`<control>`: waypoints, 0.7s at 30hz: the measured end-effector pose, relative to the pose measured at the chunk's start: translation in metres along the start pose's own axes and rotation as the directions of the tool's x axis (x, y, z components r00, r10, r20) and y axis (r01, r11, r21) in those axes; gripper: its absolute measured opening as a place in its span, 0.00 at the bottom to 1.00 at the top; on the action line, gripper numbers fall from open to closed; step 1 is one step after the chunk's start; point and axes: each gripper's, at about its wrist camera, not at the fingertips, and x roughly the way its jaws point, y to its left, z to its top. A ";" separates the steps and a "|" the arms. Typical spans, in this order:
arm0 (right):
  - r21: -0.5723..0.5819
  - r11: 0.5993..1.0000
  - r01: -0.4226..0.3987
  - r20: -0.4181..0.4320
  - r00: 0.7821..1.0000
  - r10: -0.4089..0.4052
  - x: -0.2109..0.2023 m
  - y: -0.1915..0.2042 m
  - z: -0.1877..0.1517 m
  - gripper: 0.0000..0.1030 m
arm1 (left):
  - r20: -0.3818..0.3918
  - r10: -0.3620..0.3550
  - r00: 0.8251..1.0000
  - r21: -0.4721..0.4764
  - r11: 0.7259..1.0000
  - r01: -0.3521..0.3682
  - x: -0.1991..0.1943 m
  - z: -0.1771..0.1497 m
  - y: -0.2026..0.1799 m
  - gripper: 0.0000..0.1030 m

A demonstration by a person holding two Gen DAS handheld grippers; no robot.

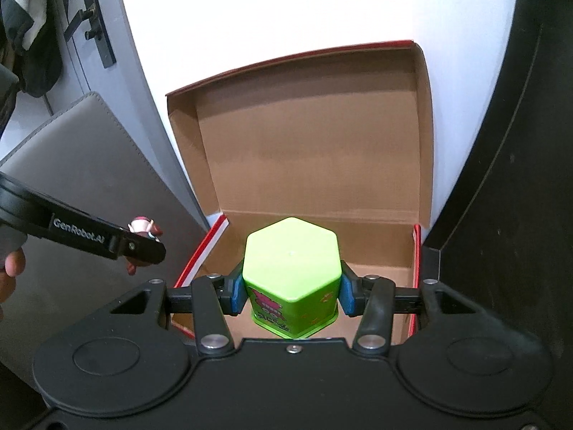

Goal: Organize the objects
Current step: 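Lift the bear and green container and carry both into the shoebox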

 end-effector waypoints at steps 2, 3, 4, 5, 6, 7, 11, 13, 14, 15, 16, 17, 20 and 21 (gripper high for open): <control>-0.006 1.000 -0.004 0.010 1.000 0.004 0.006 -0.002 0.005 0.46 | 0.006 0.000 1.000 -0.001 1.000 0.000 0.006 0.007 -0.002 0.33; -0.007 1.000 -0.005 0.014 1.000 0.005 0.009 -0.004 0.006 0.46 | 0.007 0.001 1.000 -0.003 1.000 -0.001 0.010 0.010 -0.003 0.33; -0.008 1.000 -0.009 0.018 1.000 0.009 0.012 -0.006 0.007 0.46 | 0.005 0.000 1.000 -0.006 1.000 0.000 0.015 0.012 -0.004 0.33; -0.009 1.000 -0.014 0.022 1.000 0.014 0.015 -0.007 0.007 0.46 | 0.004 0.000 1.000 -0.010 1.000 0.000 0.019 0.015 -0.004 0.33; -0.006 1.000 -0.023 0.025 0.999 0.023 0.019 -0.010 0.006 0.46 | 0.001 -0.001 1.000 -0.011 1.000 0.001 0.025 0.017 -0.006 0.33; 0.004 0.999 -0.035 0.027 0.999 0.035 0.022 -0.013 0.005 0.46 | -0.002 0.000 1.000 -0.009 1.000 0.000 0.031 0.020 -0.007 0.33; 0.017 0.999 -0.047 0.030 0.998 0.047 0.035 -0.020 0.000 0.46 | -0.027 0.012 1.000 -0.004 1.000 -0.012 0.059 0.028 -0.013 0.33; 0.027 0.999 -0.039 0.024 0.999 0.038 0.045 -0.025 -0.004 0.46 | -0.044 0.014 0.999 -0.006 1.000 -0.014 0.077 0.030 -0.014 0.33; 0.033 0.999 -0.036 0.022 0.999 0.035 0.050 -0.027 -0.005 0.46 | -0.052 0.014 0.999 -0.005 1.000 -0.014 0.086 0.031 -0.015 0.33; 0.041 0.998 -0.037 0.016 0.999 0.036 0.055 -0.029 -0.007 0.46 | -0.060 0.015 0.998 -0.006 1.000 -0.015 0.094 0.032 -0.015 0.33; 0.051 0.998 -0.037 0.009 0.999 0.036 0.059 -0.032 -0.009 0.46 | -0.071 0.016 0.997 -0.011 1.000 -0.017 0.102 0.033 -0.016 0.33; 0.056 0.998 -0.035 0.007 0.999 0.034 0.061 -0.034 -0.010 0.46 | -0.080 0.015 0.997 -0.017 1.000 -0.016 0.110 0.034 -0.016 0.33; 0.056 0.998 -0.030 0.004 1.000 0.029 0.067 -0.038 -0.013 0.46 | -0.105 0.012 0.994 -0.040 0.999 -0.016 0.133 0.036 -0.015 0.33; 0.056 0.998 -0.026 0.001 1.000 0.026 0.068 -0.039 -0.015 0.46 | -0.111 0.014 0.994 -0.046 0.999 -0.019 0.139 0.036 -0.015 0.33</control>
